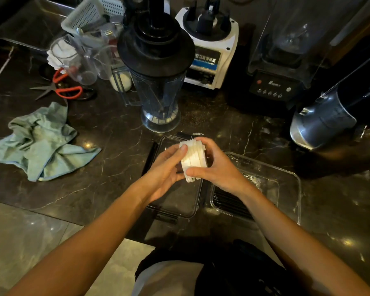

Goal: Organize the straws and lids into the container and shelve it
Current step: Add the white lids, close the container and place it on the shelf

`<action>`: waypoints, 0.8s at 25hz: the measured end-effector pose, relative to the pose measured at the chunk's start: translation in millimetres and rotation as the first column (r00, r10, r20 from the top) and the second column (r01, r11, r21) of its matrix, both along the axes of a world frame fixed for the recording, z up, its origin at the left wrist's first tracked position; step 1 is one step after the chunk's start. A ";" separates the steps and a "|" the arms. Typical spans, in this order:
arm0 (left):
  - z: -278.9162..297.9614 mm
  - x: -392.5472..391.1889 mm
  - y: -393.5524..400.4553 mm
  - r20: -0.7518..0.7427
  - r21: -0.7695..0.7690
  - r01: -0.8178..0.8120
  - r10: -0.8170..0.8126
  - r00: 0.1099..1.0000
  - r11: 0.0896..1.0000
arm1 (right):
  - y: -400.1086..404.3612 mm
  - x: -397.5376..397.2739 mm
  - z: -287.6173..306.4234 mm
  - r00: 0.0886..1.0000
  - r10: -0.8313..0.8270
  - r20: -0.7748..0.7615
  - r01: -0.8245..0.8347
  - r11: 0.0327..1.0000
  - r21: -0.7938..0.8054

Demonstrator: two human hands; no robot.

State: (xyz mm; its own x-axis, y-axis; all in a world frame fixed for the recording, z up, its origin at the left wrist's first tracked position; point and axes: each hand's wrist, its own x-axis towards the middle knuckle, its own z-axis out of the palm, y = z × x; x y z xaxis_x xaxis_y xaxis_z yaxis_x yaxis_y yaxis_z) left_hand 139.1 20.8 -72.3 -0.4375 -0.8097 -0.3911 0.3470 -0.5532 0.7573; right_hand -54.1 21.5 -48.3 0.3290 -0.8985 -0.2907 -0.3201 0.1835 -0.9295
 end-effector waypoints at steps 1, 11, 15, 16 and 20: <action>4.7 -6.2 -1.8 -0.002 -0.002 -0.001 0.001 1.000 1.000 | 1.4 -1.6 3.0 1.000 -0.014 0.004 0.014 1.000 -0.019; 32.9 -70.0 -9.0 -0.113 0.055 0.133 -0.127 0.986 0.990 | 6.1 -33.8 25.5 0.992 -0.089 -0.085 0.095 0.993 0.076; 40.4 -96.6 -16.0 -0.093 0.085 0.175 -0.167 0.982 0.981 | 15.9 -70.5 28.5 0.959 -0.276 0.063 0.266 0.955 0.134; 42.7 -107.4 -18.4 -0.102 0.101 0.195 -0.185 0.978 0.976 | 19.3 -85.0 31.0 0.939 -0.340 0.055 0.332 0.936 0.117; 52.6 -159.0 -26.1 -0.107 0.061 0.298 -0.291 0.951 0.953 | 34.2 -144.2 41.5 0.797 -0.603 0.029 0.598 0.795 0.100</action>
State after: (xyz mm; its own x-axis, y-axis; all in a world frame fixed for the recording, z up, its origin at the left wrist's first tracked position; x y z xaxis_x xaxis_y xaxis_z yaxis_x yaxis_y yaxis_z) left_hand -19.9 -5.3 -19.7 -0.6901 -0.6088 -0.3912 0.2284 -0.6962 0.6806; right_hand -198.3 55.7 -6.7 -0.2511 -0.8947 -0.3694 -0.0683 0.3970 -0.9153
